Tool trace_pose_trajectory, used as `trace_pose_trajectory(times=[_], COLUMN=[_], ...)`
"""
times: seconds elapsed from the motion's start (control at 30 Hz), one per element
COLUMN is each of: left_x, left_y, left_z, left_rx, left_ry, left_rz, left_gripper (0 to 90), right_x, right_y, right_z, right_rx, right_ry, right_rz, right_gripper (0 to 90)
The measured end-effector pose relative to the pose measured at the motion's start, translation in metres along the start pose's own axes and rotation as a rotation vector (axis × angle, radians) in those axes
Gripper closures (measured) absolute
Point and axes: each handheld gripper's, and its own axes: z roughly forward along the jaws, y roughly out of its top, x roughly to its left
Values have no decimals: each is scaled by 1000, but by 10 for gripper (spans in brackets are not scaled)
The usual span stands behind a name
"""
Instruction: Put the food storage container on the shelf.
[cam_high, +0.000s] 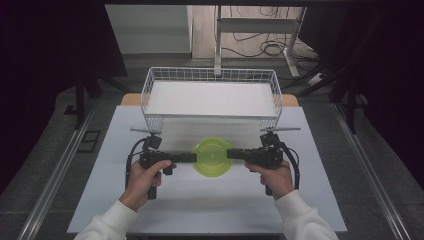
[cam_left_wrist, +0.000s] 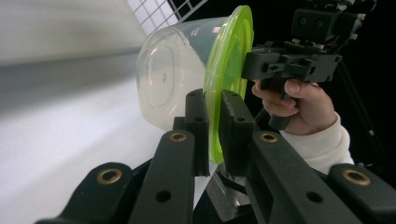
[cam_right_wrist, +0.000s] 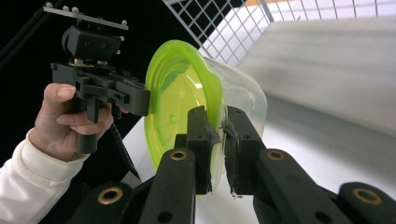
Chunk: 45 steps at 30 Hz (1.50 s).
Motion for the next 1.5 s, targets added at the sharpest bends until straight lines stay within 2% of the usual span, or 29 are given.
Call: trace_pose_trajectory(times=[0.6, 1.13, 1.3, 1.5], left_x=[-24, -34, -41, -46], left_y=[44, 77, 90, 106], left_z=[-8, -12, -15, -18], left_rx=[-21, -26, -27, -29], left_ry=[4, -7, -1, -10], left_rz=[61, 63, 88, 99], left_gripper=[833, 833, 833, 833], right_x=[10, 12, 14, 14], right_y=[40, 74, 85, 101], right_z=[-14, -20, -24, -27], right_rx=[-58, -71, -84, -100], right_ry=[5, 17, 24, 36], right_rz=[-29, -31, -37, -37], right_gripper=[807, 806, 807, 808])
